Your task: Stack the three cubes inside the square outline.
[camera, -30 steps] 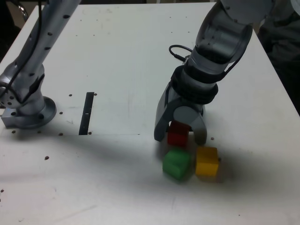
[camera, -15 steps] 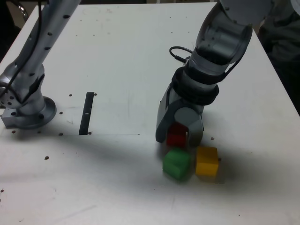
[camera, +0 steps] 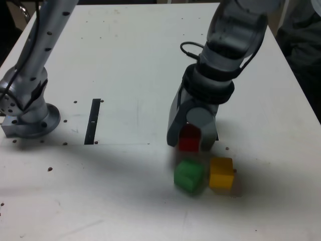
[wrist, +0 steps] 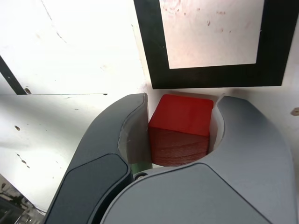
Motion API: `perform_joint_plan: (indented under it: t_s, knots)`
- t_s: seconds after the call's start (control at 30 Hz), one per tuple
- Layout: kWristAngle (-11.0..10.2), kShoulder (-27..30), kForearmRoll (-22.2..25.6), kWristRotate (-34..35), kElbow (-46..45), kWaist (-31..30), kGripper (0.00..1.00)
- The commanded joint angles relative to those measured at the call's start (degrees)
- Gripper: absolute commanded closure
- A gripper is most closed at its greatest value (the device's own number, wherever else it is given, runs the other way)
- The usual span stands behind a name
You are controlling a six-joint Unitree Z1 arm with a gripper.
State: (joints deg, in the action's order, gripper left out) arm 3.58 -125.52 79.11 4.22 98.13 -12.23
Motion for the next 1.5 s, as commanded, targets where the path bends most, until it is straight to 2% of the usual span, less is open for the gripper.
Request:
perform_joint_plan:
  t_s: [0.0, 0.27, 0.47, 1.0, 1.03, 1.07, 1.2, 1.27, 1.3, 1.47]
  knots:
    - [-0.51, 1.30, 0.23, 0.06, -0.09, 0.83, 0.80]
    - [-1.98, 3.08, 0.56, -1.54, -0.46, 5.74, 0.80]
    - [-1.84, 2.47, 0.29, -2.83, -0.69, 8.27, 0.80]
    - [-0.54, -1.18, -1.58, -4.44, -0.62, 9.40, 0.79]
    - [-0.49, -1.27, -1.75, -4.66, -0.69, 9.48, 0.75]
    - [-0.40, -1.33, -1.94, -4.91, -0.80, 9.58, 0.67]
    - [-0.08, -1.44, -2.91, -5.95, -1.64, 10.06, 0.21]
    - [0.02, -1.38, -3.21, -6.19, -2.06, 10.23, 0.04]
    - [0.02, -1.32, -3.32, -6.25, -2.23, 10.28, 0.02]
    - [0.01, -0.78, -3.66, -6.33, -3.04, 10.46, 0.01]
